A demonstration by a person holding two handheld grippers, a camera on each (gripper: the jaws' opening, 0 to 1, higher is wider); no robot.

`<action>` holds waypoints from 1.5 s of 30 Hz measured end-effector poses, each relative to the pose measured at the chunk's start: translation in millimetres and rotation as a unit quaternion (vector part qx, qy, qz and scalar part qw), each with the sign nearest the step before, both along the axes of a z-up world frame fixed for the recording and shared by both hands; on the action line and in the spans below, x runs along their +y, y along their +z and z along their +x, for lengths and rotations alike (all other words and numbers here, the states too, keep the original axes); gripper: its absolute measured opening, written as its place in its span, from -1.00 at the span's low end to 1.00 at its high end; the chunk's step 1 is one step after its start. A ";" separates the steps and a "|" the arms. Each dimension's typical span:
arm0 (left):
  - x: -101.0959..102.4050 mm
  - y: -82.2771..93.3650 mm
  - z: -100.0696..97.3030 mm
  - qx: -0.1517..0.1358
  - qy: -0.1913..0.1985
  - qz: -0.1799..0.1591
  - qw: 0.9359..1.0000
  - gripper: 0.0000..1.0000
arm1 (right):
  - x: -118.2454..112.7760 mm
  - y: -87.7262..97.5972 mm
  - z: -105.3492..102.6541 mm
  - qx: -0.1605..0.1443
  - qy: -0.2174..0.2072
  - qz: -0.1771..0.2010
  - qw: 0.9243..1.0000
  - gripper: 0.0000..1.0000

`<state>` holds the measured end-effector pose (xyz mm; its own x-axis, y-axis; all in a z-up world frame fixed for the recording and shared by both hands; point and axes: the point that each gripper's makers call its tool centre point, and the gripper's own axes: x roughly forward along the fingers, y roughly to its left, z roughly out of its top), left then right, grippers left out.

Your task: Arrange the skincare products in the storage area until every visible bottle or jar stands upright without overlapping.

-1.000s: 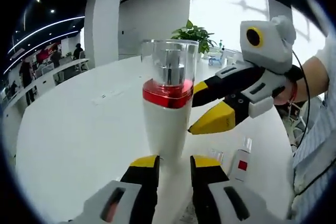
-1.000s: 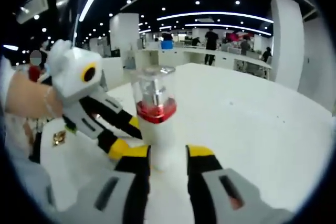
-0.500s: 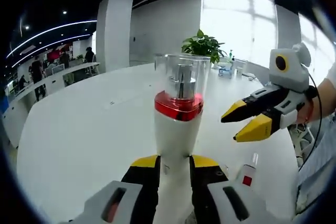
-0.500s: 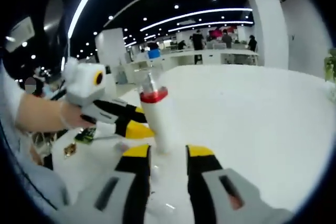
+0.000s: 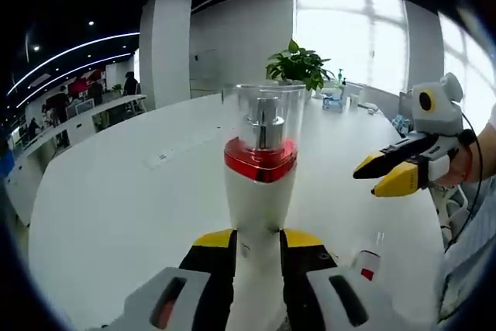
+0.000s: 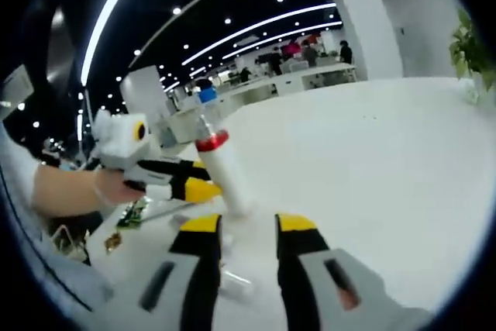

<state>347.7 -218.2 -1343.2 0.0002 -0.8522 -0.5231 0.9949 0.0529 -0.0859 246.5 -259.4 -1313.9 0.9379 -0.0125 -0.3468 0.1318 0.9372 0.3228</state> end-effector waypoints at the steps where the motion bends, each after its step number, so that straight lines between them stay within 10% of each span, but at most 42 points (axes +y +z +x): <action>1: 1.4 2.1 -0.8 0.000 0.000 -0.001 1.000 -0.54 | 0.3 1.0 -0.2 -0.001 0.000 0.000 1.000 -0.49; 21: 97.2 56.5 -5.6 -0.032 0.093 -0.054 0.994 -0.41 | 26.3 10.0 -2.8 -0.040 0.025 0.061 0.997 -0.46; 33: 176.0 73.6 -7.0 -0.031 0.191 -0.092 0.977 -0.41 | 50.9 -0.7 1.9 -0.025 0.063 0.082 0.994 -0.46; 45: 227.4 74.0 10.4 -0.031 0.268 -0.101 0.958 -0.42 | 77.8 18.1 36.1 -0.041 0.131 0.002 0.990 -0.40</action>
